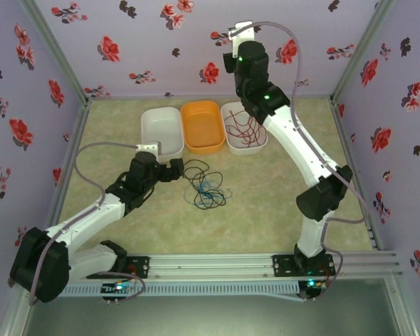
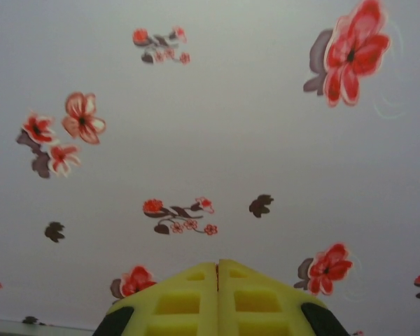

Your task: Untangle the cables

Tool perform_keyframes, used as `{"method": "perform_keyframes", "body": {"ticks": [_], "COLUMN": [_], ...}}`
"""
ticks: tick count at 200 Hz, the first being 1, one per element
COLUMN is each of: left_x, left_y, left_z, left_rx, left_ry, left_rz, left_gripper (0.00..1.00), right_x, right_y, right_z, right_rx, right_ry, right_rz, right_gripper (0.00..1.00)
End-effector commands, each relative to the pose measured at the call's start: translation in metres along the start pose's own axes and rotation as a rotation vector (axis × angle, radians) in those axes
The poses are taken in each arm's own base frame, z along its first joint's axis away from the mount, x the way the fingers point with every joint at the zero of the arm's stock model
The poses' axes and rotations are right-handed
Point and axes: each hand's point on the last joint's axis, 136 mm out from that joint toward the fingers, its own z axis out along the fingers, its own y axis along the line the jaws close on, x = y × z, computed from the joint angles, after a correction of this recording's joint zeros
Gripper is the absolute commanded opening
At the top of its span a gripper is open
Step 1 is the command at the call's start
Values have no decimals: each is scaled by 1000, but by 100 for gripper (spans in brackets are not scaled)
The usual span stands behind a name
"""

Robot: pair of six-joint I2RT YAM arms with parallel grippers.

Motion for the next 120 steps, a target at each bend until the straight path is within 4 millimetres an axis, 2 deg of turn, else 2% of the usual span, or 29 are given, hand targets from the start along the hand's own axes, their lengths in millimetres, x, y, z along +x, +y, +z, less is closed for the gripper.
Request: {"method": "perform_keyframes", "body": {"ticks": [1,33,57,85,120], "left_x": [-3,-3,-2,-1,0], "left_y": [6,7,8,7,7], "left_z": [-3,-2,-1,2,4], "left_rx": [-34,-40,-44,-45,-46], "left_ry": [-12,-13,-8,-1,6], "left_rz": [9,13,15,15,18], "left_gripper": [100,100,100,100,100], "right_x": [2,37,71,110,155], "right_y": [-16,-29,-33,-32,-37], "right_z": [14,44,65,77,83], "right_rx": [79,154,185,190,170], "right_ry": [7,106,202,295,402], "right_rz": [2,-28,-70,-97,-75], "right_gripper": [0,0,0,0,0]}}
